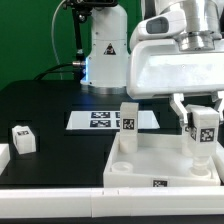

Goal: Assemble square table

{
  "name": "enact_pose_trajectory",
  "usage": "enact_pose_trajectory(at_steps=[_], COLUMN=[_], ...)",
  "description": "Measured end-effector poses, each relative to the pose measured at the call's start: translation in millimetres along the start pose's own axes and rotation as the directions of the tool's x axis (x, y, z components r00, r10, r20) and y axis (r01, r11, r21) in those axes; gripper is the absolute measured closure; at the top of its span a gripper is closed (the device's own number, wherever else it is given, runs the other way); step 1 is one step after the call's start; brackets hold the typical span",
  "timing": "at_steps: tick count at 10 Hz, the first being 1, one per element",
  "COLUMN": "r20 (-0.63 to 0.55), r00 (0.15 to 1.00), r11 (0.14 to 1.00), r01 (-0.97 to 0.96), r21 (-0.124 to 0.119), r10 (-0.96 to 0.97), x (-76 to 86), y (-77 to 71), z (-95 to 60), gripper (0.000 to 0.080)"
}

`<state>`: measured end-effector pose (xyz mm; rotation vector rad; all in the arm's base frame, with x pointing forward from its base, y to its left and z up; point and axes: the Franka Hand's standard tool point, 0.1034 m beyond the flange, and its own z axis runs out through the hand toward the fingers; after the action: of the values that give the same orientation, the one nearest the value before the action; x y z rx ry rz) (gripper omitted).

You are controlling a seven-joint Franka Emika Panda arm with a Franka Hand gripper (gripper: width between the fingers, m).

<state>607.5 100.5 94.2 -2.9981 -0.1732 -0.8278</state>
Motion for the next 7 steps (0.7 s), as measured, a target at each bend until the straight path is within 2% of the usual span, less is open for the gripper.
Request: enact_pose_trajectory(at_steps=[1,5,7], r20=[0.001,0.001,0.001], r00=[1.0,1.0,1.0], r11=[1.0,1.0,1.0], r01=[0.006,0.004,0.005], r21=[0.004,0.0,-0.011], r10=[-0.006,-0.004,-0.005], x=[-0.8,-1.0,1.7], y=[-5.3,-0.2,13.0], z=[0.3,0.4,1.3], gripper=[0.0512,0.0512,0.0512])
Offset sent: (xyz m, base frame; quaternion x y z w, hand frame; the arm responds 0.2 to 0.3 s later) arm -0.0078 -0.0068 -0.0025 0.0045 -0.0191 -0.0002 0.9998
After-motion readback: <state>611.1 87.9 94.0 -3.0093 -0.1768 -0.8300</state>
